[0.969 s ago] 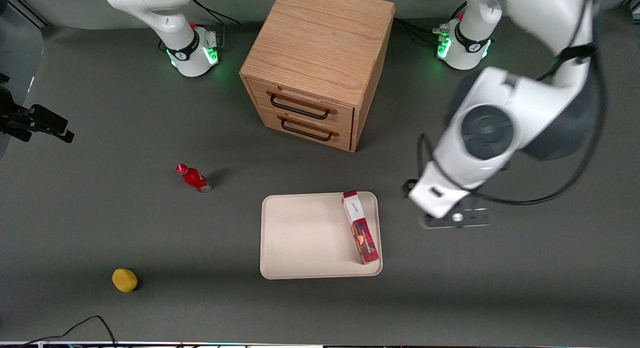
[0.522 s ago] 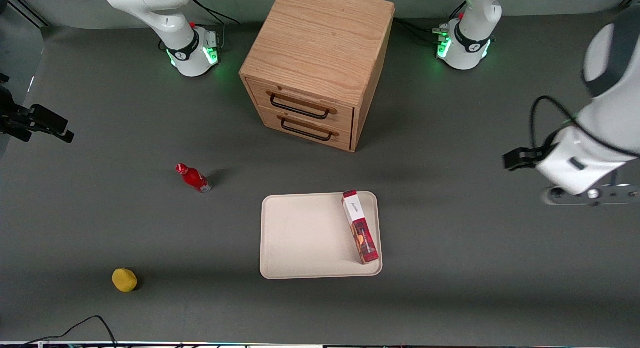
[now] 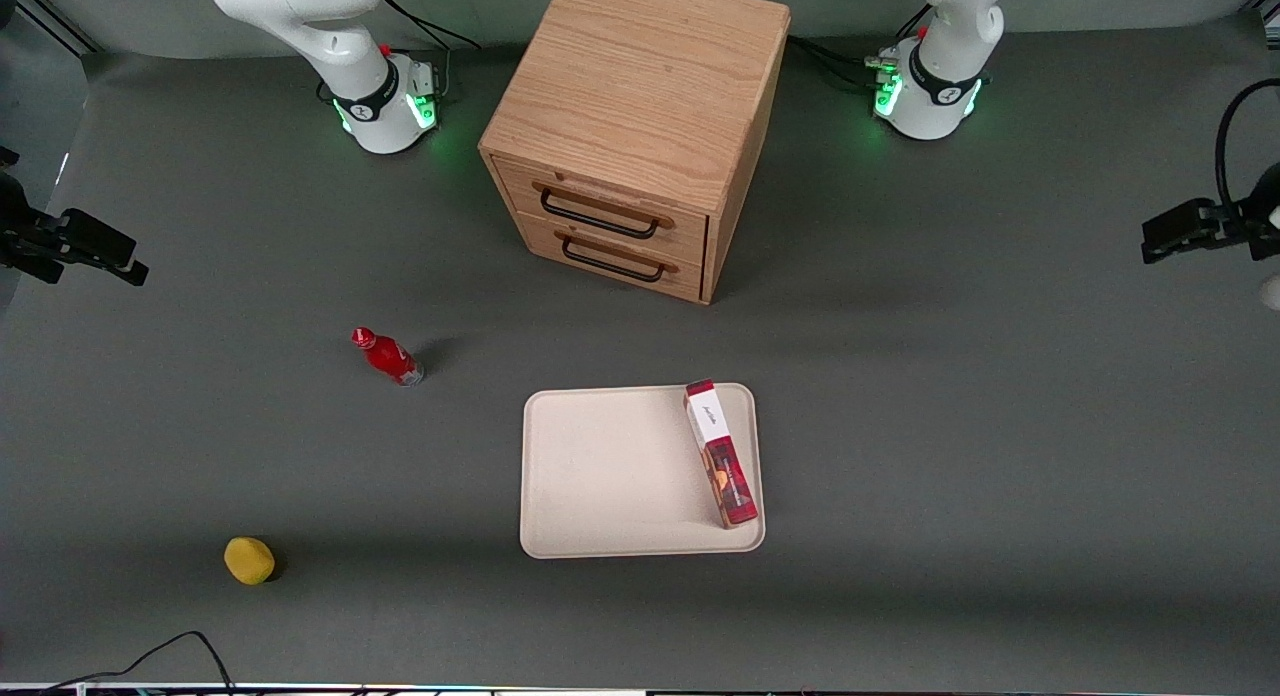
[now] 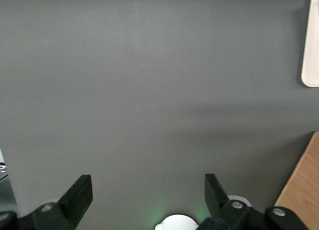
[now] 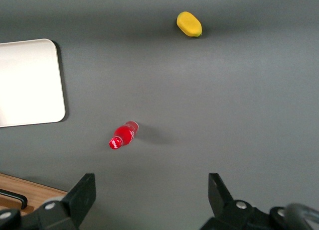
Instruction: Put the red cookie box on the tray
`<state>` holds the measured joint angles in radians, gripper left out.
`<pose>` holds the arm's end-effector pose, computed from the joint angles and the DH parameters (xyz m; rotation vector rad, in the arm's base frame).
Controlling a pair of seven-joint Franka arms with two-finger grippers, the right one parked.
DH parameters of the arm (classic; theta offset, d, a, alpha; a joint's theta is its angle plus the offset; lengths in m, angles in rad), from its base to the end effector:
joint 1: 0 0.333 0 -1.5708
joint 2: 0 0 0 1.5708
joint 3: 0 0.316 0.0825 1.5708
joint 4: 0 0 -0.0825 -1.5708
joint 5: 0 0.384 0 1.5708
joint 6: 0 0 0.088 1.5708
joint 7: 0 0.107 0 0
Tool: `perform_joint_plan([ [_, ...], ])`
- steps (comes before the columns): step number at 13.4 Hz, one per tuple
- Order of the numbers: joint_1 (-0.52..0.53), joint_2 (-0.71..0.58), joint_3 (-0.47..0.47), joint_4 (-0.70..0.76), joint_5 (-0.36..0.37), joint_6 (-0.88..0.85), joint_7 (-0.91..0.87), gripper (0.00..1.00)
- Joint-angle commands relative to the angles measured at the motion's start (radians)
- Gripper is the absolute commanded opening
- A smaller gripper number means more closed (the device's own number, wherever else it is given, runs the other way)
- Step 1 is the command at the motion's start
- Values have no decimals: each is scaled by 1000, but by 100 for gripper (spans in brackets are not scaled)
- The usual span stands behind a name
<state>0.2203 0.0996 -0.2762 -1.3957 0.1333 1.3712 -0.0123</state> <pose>0.5636 -0.0063 0.6360 -3.0273 0.0384 0.1772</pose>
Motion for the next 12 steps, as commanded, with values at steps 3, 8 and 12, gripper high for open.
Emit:
perform_joint_plan([
  [3,-128,-124,211,-229,-76,154,110,100],
  [8,-156,-167,236,-266,-80,154,118,100],
  [12,-153,-164,235,-241,-77,137,103,100],
])
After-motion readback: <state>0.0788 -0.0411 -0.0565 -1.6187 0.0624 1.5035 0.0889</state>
